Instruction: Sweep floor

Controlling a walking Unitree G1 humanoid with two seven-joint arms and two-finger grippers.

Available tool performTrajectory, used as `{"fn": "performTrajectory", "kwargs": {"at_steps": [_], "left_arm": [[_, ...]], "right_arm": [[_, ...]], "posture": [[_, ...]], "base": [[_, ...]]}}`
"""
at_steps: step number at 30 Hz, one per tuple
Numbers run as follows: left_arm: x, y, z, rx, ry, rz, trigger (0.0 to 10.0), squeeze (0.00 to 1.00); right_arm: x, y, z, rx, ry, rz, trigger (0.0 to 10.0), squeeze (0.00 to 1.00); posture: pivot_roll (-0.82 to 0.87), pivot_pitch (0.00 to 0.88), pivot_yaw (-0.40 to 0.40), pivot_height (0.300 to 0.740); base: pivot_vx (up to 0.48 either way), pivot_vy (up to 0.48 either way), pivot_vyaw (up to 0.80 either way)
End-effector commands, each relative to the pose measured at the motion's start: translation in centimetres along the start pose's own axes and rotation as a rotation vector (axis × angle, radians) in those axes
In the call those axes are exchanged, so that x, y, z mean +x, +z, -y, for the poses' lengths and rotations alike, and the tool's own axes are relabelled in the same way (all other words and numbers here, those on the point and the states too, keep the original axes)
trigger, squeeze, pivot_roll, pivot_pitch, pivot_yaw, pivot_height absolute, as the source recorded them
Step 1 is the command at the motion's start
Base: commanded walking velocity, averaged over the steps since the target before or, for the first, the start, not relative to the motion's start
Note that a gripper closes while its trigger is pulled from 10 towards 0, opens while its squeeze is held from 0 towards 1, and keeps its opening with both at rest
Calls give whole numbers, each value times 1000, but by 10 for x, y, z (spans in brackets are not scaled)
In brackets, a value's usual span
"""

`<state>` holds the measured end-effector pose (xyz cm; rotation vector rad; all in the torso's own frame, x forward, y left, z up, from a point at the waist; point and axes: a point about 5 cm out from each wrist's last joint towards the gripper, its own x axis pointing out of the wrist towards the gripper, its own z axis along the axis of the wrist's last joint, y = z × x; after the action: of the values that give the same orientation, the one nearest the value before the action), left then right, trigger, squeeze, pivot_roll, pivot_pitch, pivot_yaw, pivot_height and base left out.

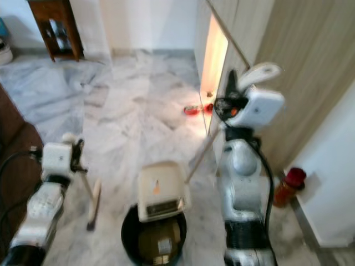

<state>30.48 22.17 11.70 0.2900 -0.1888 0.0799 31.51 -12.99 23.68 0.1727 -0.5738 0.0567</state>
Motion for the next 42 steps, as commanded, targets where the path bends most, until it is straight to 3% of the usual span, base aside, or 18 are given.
{"fn": "performTrajectory", "kwargs": {"at_steps": [1,8,13,18,24,28,42], "left_arm": [[3,11,2,0,-6,62,10000,0],[4,10,4,-3,-11,59,10000,0],[4,9,5,-6,-20,59,10000,0],[4,9,5,-5,-21,59,10000,0],[5,10,7,-5,-30,62,10000,0],[5,10,7,-8,-32,63,10000,0],[8,10,10,-4,-47,67,10000,0]], "right_arm": [[1,14,2,9,11,71,10000,0],[0,17,2,-26,44,83,10000,0],[-8,18,-20,-95,201,103,10000,0],[-12,20,-26,-114,253,122,10000,0],[-17,25,-37,-208,335,161,10000,0],[-31,27,-56,-279,458,183,10000,0],[-55,41,-77,-274,520,207,10000,0]], "posture": [[6,0,24,740],[-7,0,29,740],[-6,0,32,740],[-8,0,34,740],[-12,0,37,740],[-13,0,41,740],[-30,0,49,740]], "base": [[0,0,0],[0,0,0],[0,0,0],[0,0,0],[0,0,0],[0,0,0],[0,0,0]]}}
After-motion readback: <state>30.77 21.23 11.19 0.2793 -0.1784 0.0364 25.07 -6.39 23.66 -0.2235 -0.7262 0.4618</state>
